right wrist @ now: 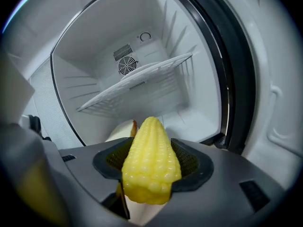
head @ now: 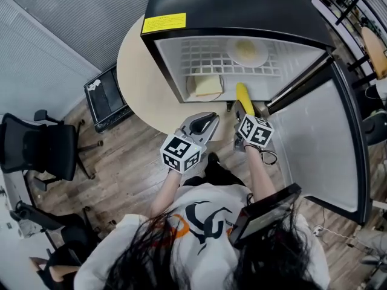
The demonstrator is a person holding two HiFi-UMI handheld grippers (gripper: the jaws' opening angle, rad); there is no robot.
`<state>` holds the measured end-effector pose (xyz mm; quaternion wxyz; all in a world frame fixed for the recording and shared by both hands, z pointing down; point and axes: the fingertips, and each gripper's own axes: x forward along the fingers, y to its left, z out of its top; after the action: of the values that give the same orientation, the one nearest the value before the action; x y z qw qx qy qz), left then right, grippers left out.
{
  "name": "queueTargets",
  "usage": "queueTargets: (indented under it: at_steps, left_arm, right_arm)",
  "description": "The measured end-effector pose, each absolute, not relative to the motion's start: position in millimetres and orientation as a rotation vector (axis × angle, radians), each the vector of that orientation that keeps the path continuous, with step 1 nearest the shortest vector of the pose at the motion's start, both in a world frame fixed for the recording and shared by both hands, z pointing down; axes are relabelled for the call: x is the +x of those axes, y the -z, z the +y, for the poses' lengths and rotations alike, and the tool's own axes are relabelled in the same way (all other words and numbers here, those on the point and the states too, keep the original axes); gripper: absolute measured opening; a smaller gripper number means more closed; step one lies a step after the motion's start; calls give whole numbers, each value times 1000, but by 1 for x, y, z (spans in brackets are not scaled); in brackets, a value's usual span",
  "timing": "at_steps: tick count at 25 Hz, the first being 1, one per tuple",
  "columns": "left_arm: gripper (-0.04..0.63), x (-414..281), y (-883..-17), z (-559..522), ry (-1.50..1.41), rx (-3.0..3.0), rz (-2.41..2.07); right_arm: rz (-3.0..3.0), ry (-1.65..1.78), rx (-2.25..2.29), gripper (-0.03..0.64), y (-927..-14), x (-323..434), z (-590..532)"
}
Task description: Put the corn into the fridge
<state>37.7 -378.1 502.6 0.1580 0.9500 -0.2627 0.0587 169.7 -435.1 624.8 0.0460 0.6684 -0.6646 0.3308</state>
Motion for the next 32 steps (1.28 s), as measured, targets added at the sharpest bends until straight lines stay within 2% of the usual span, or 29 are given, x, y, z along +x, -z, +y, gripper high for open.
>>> queueTargets:
  at_steps: [6,32]
  left_arm:
    - [40,36,-506,-386,-183,2707,-768]
    - [40,29,-517,-393,-230,2679,-807]
  right_arm:
    - [-1966,-840,2010,253,-639,186,-469]
    - [-1915,-577,1683,256,-666,188,-542]
